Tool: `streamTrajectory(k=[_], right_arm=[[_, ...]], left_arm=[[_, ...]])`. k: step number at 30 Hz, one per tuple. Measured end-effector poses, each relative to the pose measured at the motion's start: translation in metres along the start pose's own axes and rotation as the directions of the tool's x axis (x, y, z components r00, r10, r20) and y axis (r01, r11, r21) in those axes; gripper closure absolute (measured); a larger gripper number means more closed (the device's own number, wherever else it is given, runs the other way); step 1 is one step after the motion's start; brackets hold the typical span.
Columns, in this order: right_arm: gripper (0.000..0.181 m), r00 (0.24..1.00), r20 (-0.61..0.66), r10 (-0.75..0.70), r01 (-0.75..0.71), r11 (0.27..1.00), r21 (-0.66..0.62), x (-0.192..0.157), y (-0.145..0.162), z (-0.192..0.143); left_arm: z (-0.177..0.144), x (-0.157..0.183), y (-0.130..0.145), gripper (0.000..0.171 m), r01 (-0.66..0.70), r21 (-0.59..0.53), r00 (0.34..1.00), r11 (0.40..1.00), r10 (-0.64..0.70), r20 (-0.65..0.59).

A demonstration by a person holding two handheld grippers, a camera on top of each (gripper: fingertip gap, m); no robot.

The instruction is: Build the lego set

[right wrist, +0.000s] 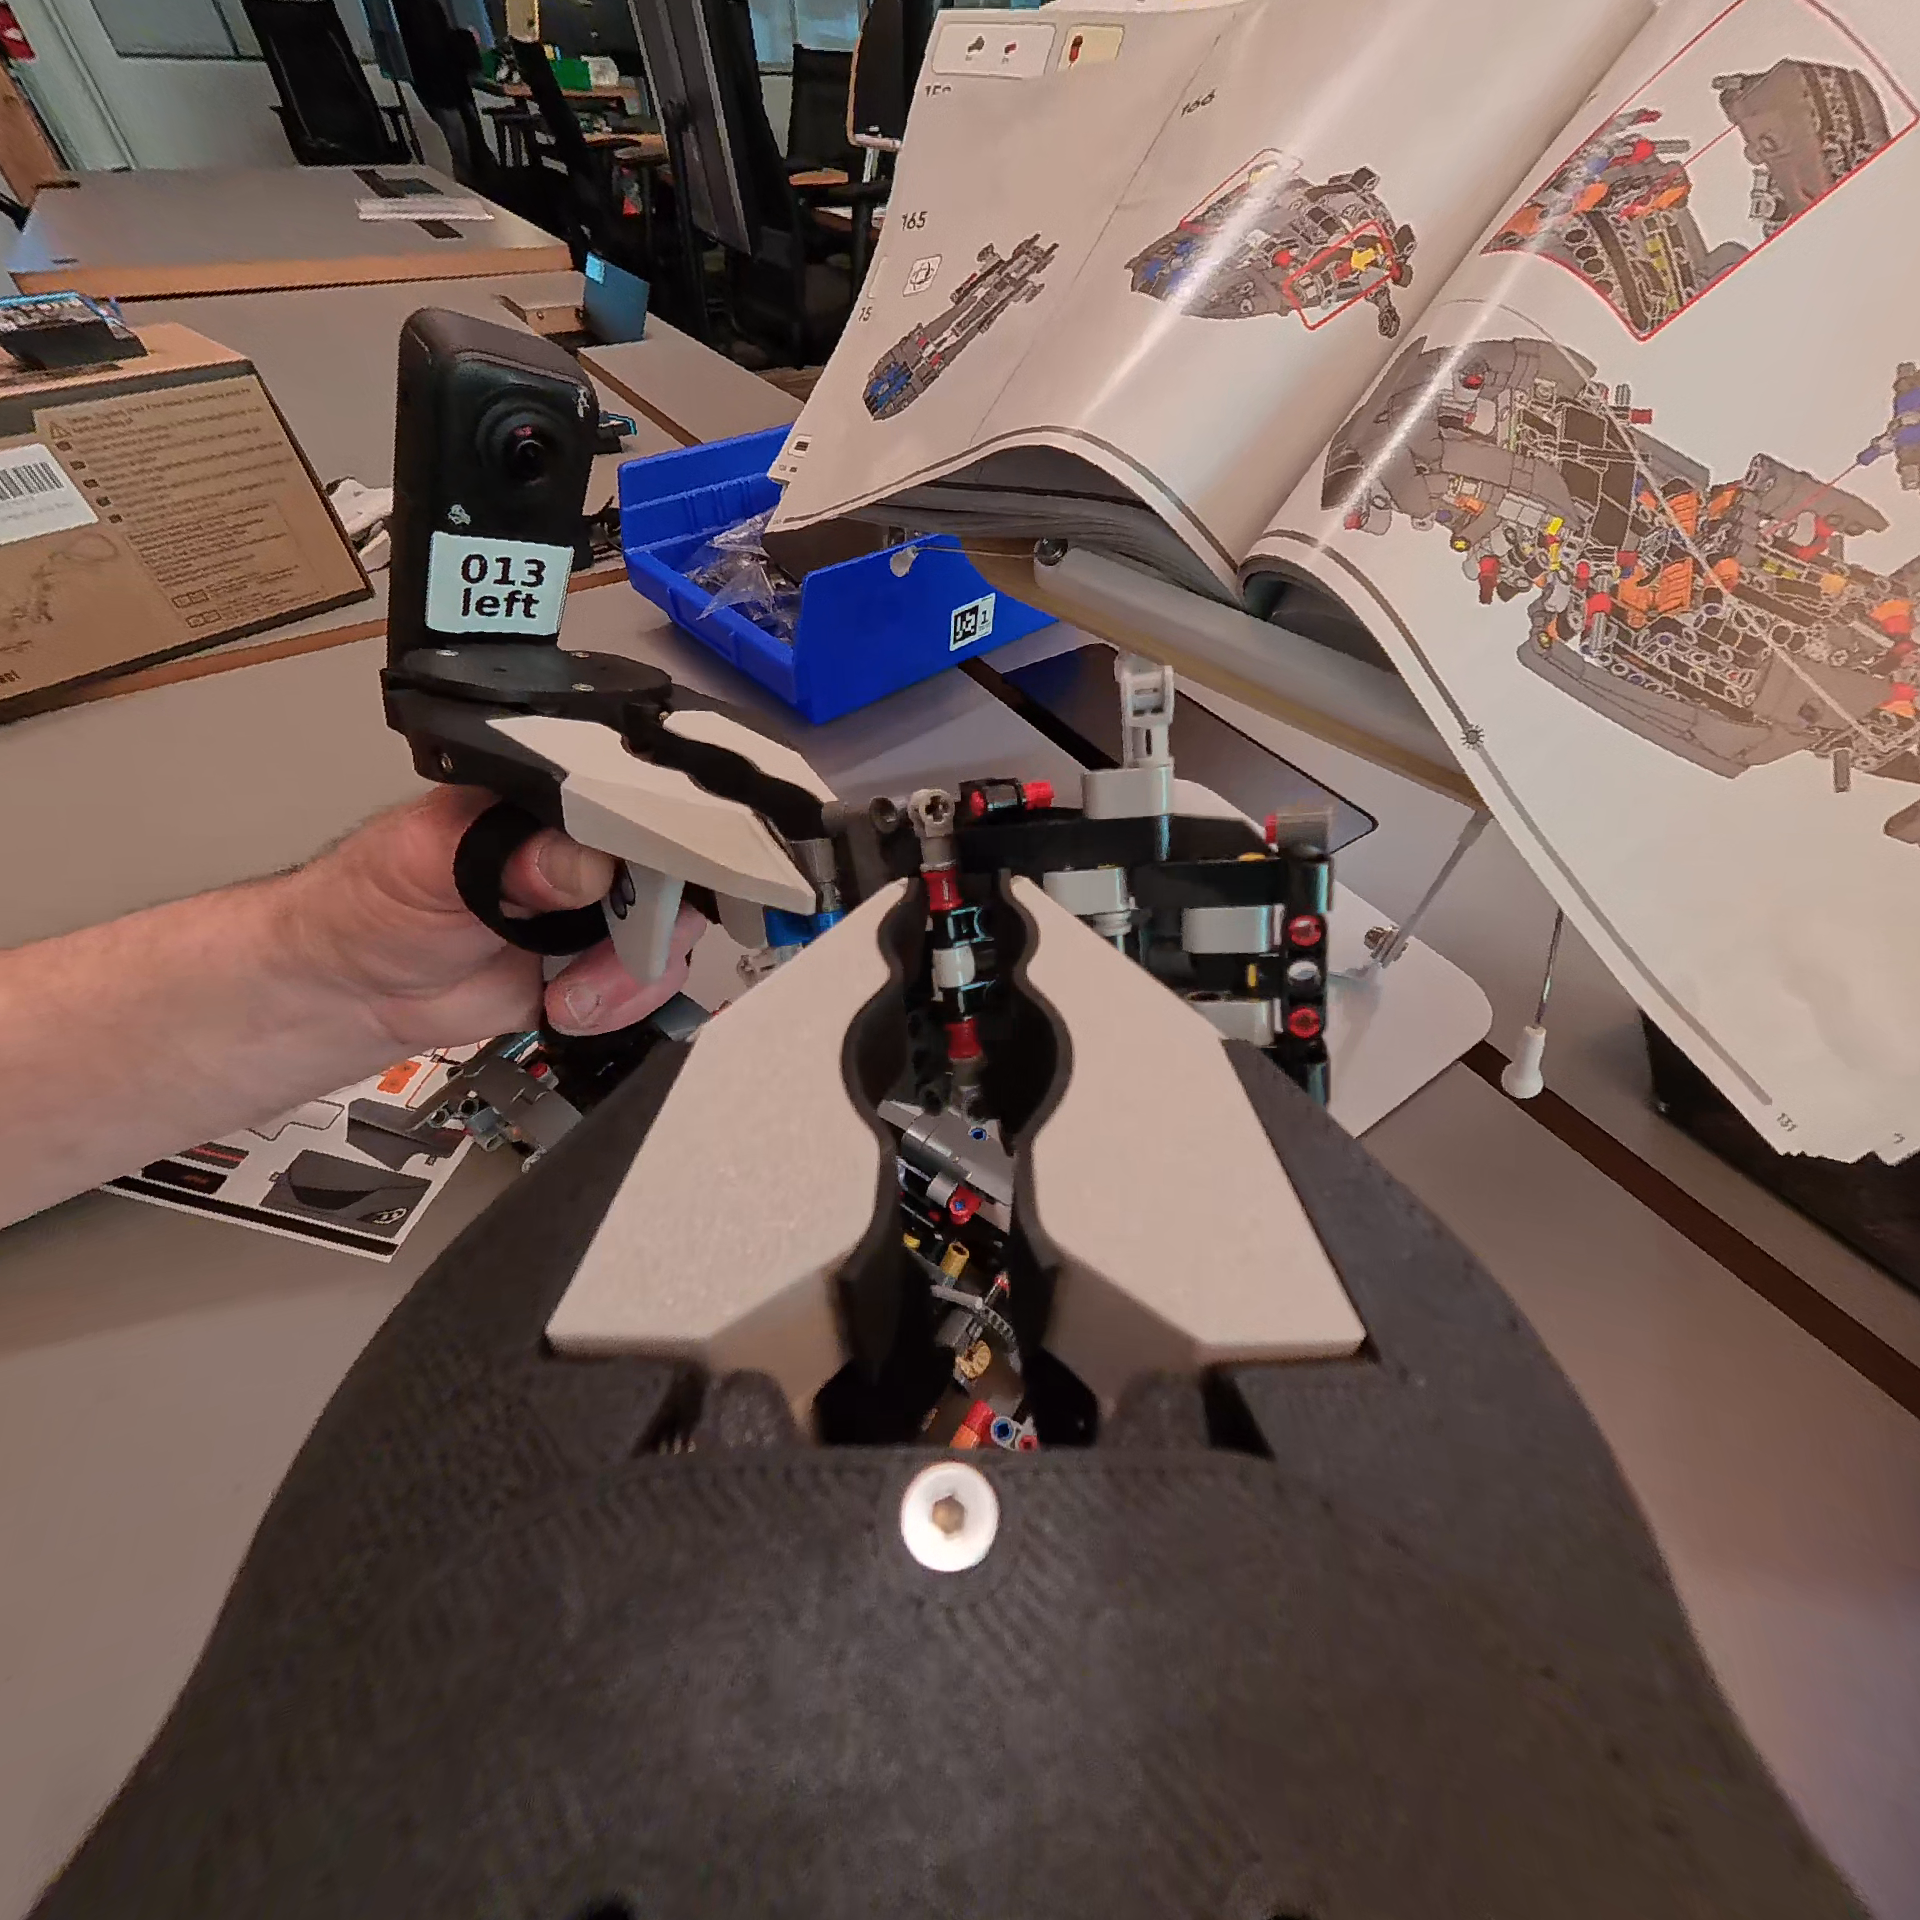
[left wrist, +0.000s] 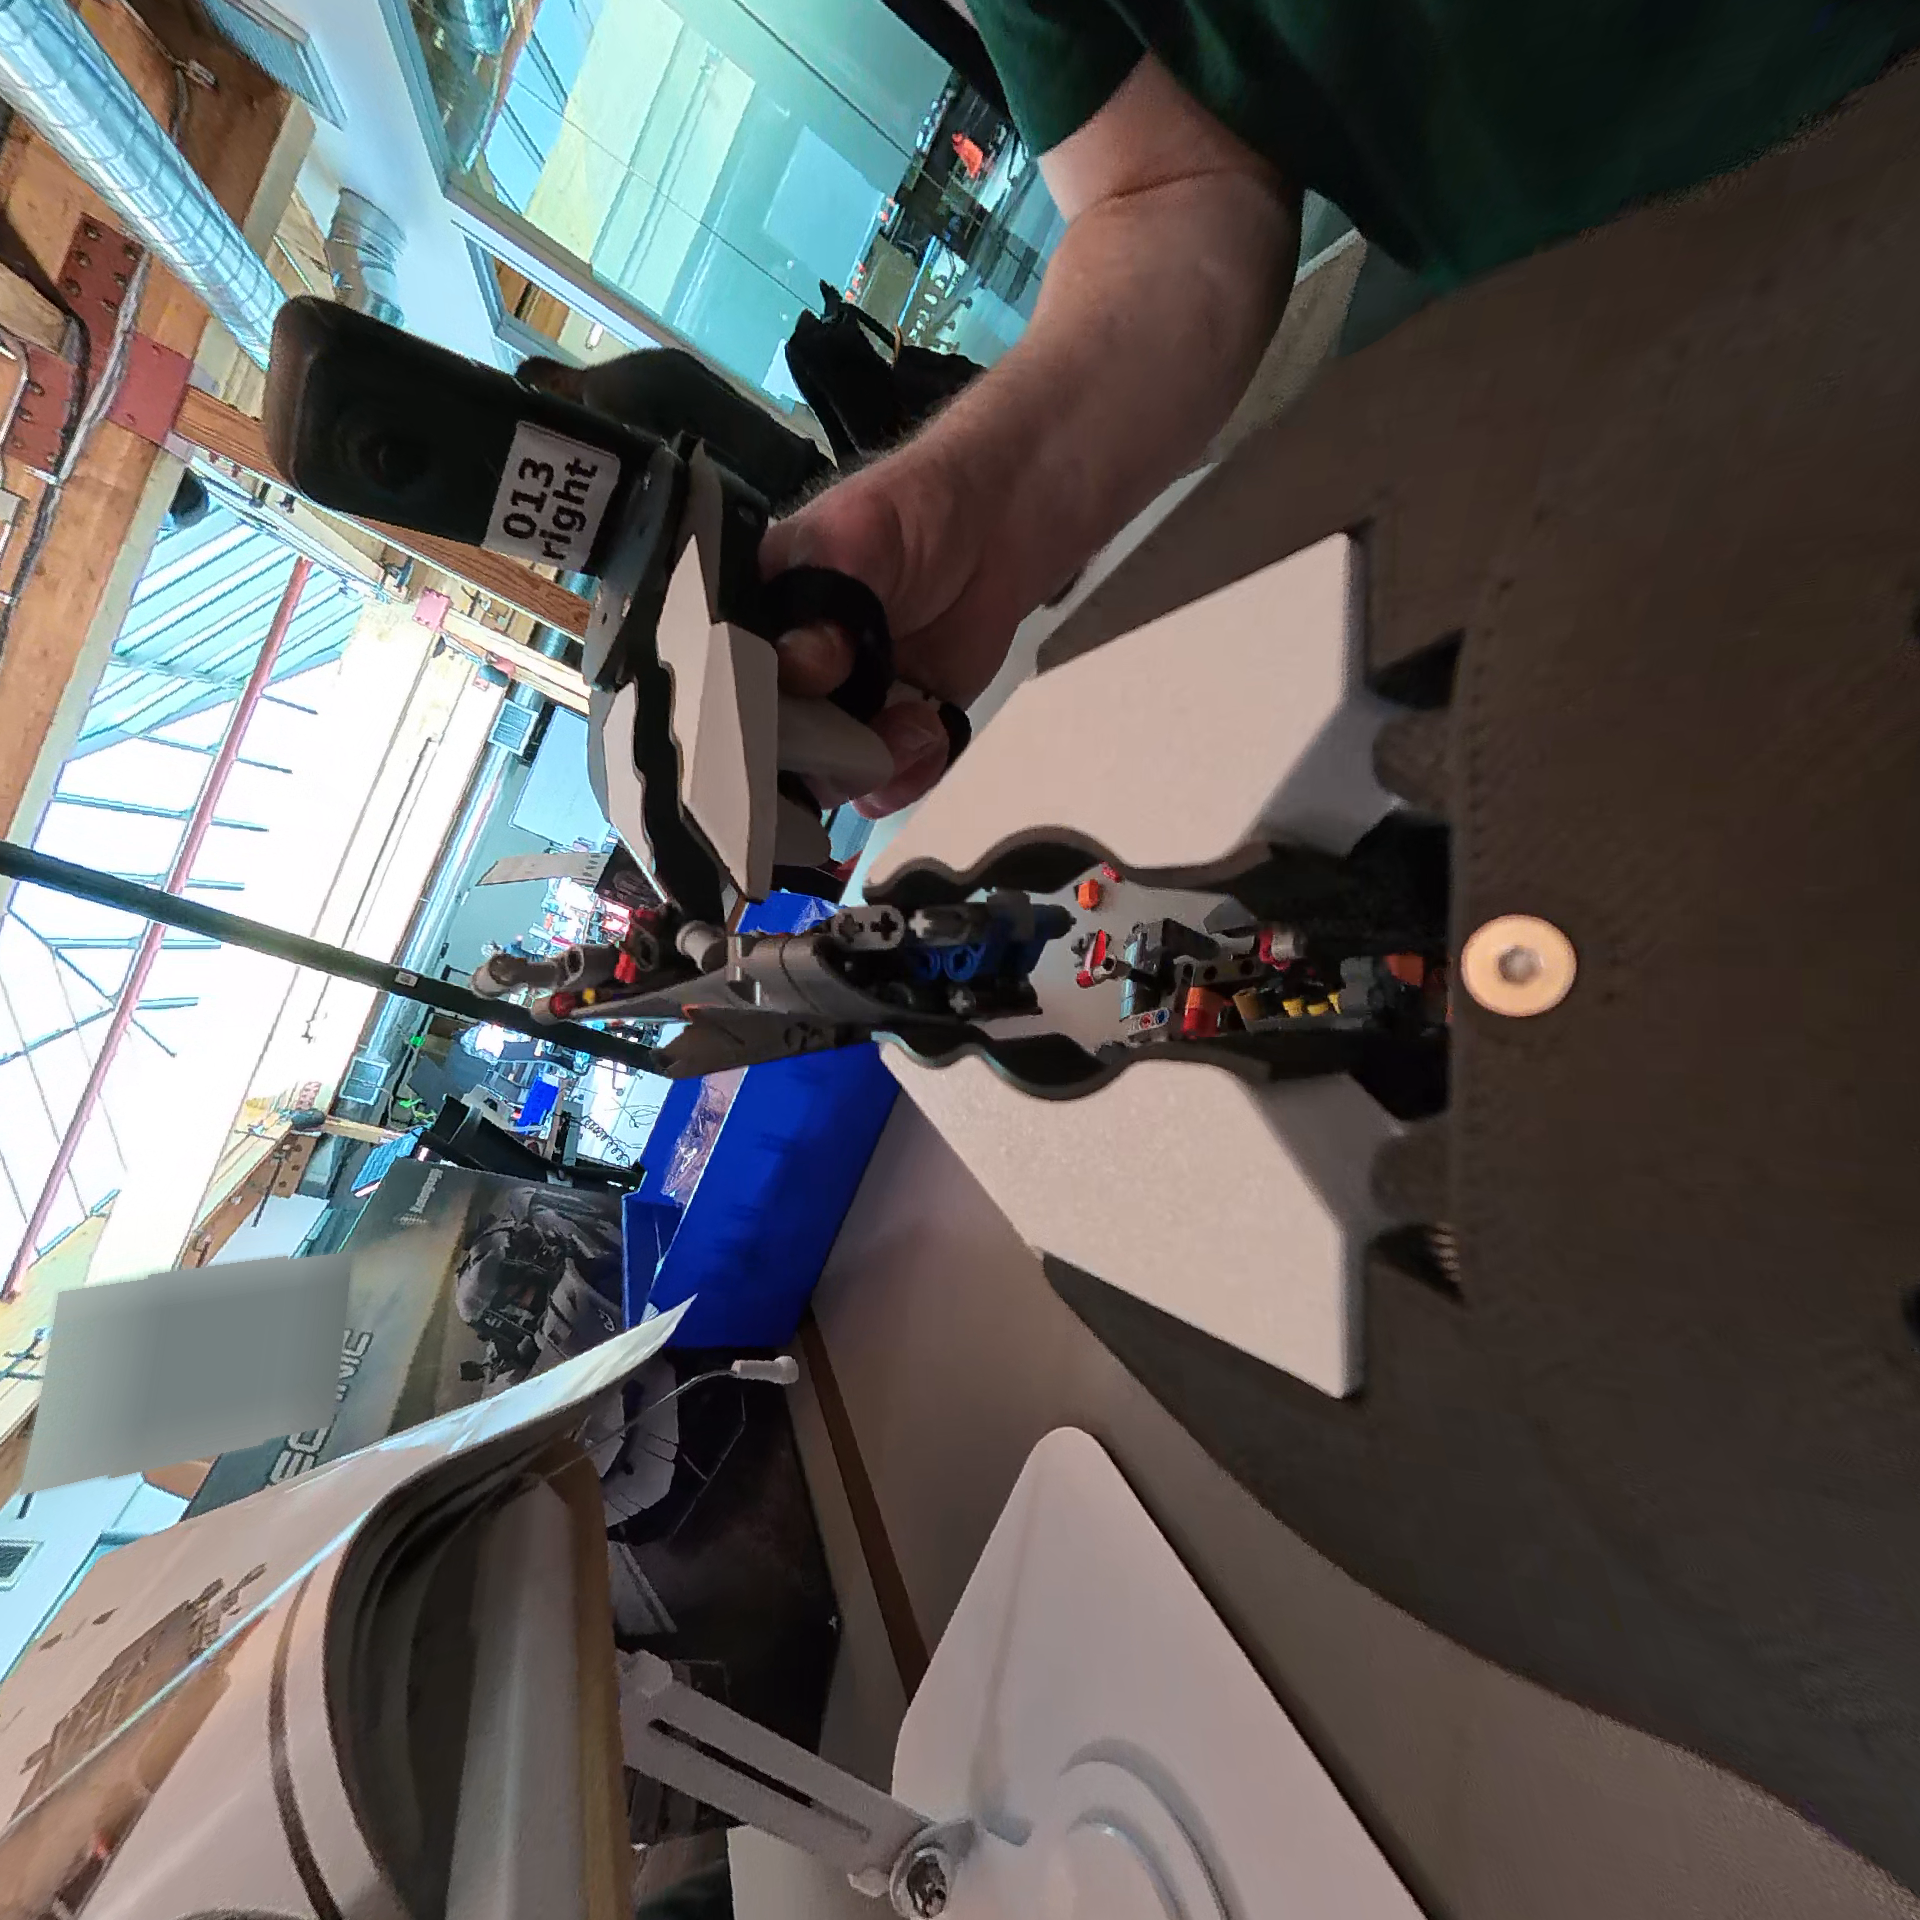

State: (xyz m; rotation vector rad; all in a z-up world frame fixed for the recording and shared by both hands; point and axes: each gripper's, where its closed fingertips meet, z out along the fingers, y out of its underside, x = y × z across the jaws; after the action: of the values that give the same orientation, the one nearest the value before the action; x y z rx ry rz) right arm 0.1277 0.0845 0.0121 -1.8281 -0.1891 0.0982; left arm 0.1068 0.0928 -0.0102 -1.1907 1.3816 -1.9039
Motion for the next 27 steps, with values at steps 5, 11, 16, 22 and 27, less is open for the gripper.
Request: streamTrajectory(k=[5,11,16,22,27], right_arm=[[0.171,0.997,0.038,0.065,-0.066,0.998,0.018,0.004,0.000,0.000],[0.171,0.982,0.119,0.145,-0.151,0.988,0.041,0.004,0.000,-0.002],[0.171,0.966,0.166,0.197,-0.215,0.972,0.098,0.015,-0.005,-0.026],[0.136,0.952,0.081,0.297,-0.306,0.939,0.156,0.066,0.017,-0.042],[0.129,0.795,0.390,0.465,-0.516,0.856,0.031,0.042,0.034,-0.022]], left_arm=[[0.000,-0.004,0.000,0.152,0.051,0.004,0.999,0.999,-0.051,0.016],[-0.003,-0.012,0.000,0.152,0.115,0.020,0.993,0.993,-0.116,0.038],[-0.006,-0.015,-0.004,0.152,0.156,0.048,0.987,0.987,-0.157,0.026],[-0.005,-0.012,-0.003,0.153,0.200,0.058,0.980,0.978,-0.199,-0.021],[0.001,-0.004,-0.001,0.153,0.235,0.048,0.969,0.971,-0.230,-0.088]])
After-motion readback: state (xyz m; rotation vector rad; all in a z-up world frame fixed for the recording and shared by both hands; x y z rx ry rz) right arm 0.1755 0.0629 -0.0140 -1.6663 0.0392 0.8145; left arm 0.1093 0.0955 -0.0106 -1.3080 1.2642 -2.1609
